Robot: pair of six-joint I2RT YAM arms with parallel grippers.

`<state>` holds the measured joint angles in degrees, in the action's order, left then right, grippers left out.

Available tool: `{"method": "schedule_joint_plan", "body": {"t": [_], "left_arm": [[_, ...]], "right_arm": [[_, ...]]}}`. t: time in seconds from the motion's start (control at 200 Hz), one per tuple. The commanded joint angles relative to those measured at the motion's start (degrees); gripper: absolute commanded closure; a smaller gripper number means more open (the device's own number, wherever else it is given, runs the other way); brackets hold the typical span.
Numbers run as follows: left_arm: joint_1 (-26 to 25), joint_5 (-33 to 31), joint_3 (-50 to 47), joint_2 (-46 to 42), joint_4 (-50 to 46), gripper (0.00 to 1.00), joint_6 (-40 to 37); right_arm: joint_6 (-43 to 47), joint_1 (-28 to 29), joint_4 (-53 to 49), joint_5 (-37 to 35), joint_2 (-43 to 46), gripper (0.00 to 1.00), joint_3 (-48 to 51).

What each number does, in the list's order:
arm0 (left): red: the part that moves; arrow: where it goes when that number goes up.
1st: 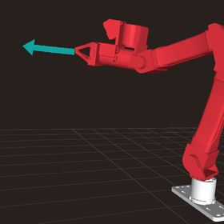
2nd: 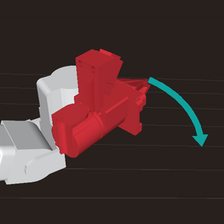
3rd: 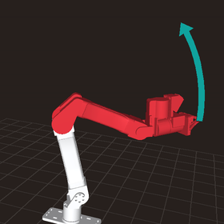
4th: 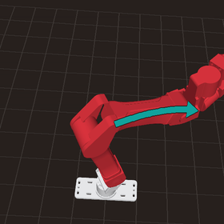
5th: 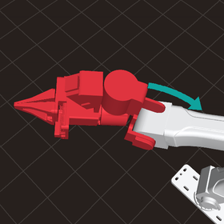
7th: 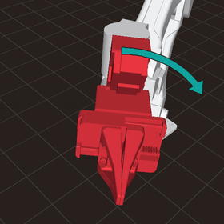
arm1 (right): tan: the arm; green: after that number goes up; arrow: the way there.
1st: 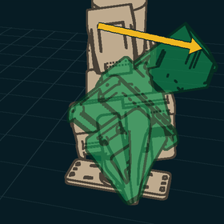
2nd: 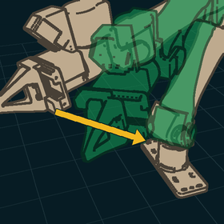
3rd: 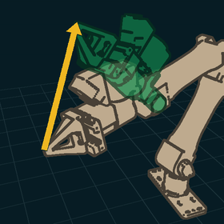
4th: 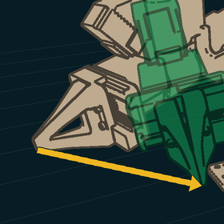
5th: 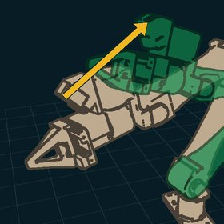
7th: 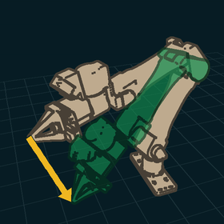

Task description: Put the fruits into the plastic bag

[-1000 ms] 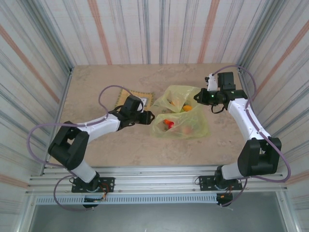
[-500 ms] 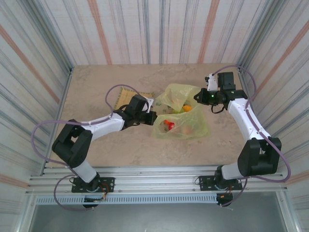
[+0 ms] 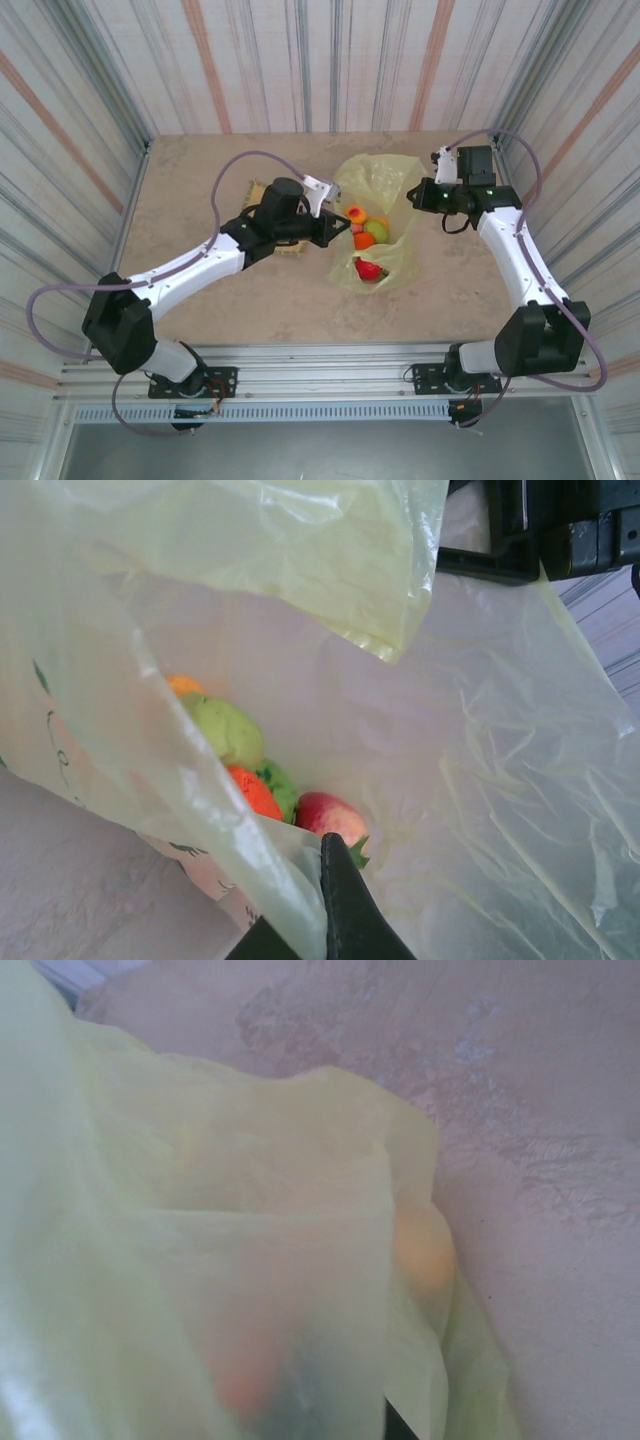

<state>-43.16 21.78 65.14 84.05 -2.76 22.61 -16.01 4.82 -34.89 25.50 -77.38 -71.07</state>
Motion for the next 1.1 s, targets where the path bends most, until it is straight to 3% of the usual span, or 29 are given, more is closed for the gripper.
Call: {"method": "schedule_joint_plan", "body": {"t": [0.0, 0.256, 0.716, 1.092], "left_arm": [[-0.4, 2.8, 4.5, -3.2, -2.0, 1.0, 1.8], [0.3, 0.9, 11.1, -3.1, -8.6, 1.0, 4.7], [7.3, 0.9, 16.3, 8.3, -9.7, 1.0, 7.8], [10.8, -2.8, 21.4, 19.7, -10.2, 0.8, 3.9]], "right_arm": [[0.6, 0.4, -5.5, -3.1, 3.0, 1.0, -4.5], [1.6, 2.3, -13.3, -6.5, 3.9, 1.0, -11.1], [-1.5, 2.9, -5.5, -4.6, -4.7, 1.0, -10.1], [-3.1, 2.8, 2.0, -2.5, -14.8, 1.0, -10.7]]}}
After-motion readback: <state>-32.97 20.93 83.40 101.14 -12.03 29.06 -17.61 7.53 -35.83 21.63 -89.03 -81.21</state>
